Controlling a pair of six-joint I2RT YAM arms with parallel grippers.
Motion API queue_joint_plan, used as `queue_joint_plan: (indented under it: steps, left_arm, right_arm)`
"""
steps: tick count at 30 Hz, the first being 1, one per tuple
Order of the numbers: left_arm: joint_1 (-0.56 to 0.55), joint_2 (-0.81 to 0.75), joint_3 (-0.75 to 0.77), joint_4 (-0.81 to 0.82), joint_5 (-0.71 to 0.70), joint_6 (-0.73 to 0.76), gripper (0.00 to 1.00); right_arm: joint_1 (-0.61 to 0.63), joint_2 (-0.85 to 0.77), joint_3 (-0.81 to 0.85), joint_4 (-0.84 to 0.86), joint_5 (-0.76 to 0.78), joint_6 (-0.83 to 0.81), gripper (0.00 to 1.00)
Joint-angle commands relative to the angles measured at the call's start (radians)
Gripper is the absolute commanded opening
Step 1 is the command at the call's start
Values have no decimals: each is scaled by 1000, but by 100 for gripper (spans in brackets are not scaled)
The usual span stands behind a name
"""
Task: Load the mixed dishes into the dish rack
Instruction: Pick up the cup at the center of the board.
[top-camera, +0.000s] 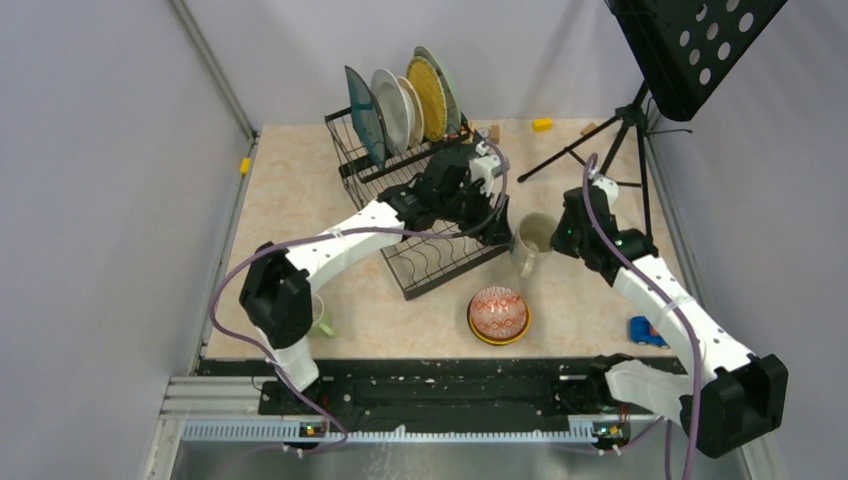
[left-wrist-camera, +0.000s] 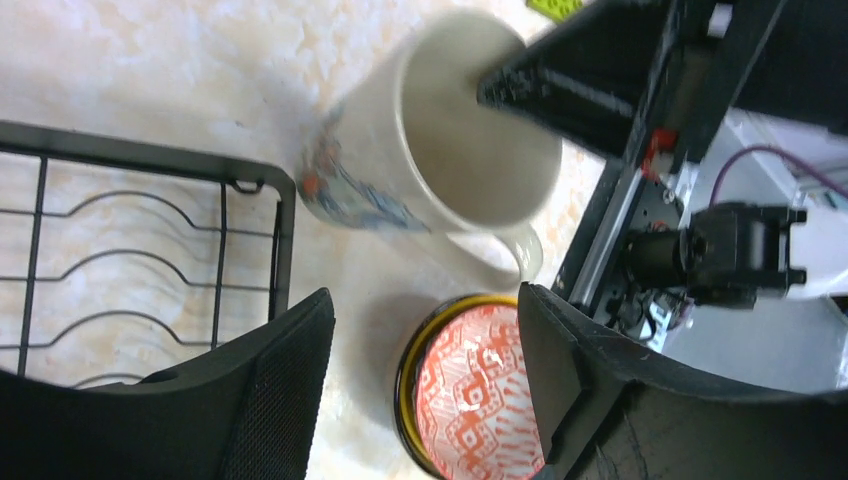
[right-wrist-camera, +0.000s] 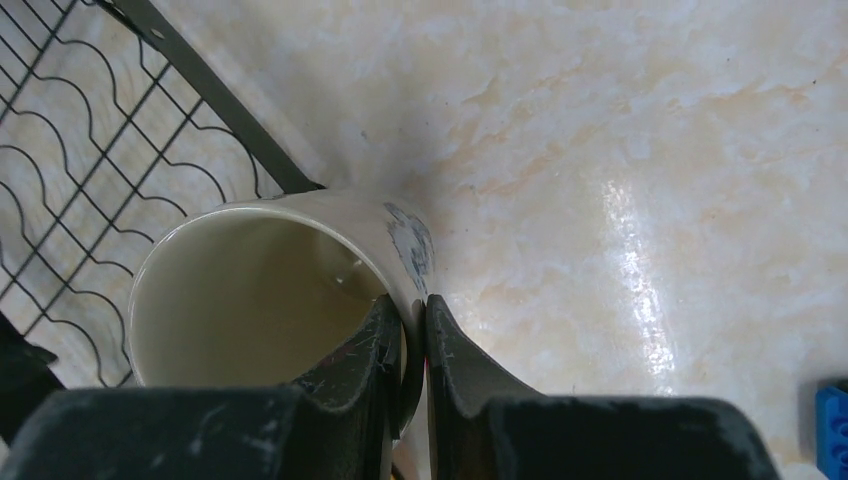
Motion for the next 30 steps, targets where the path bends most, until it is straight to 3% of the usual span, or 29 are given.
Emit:
queue_joint_plan:
  steps: [1,5,8,20,24,30]
  left_arm:
    - [-28,-120,-93,97,11,122,72]
    - [-79,-143,-138,101,-134,188,71]
    - [-112,-128,-120,112,-165,206,72]
    - [-179,8,-23,111,-116,144,72]
    - [-193,66,38,121,-178,119,72]
    - [-193,123,121,69,-265,110,56]
  right_arm:
    - [6,33,153,84,4,107,0]
    - [6,78,209,88,-26,135,0]
    - [6,99,234,98,-48,146,0]
    - [6,62,269,-12,36,142,0]
    - [6,39,277,-35,47,155,0]
    - [6,21,310,-54,48,164,0]
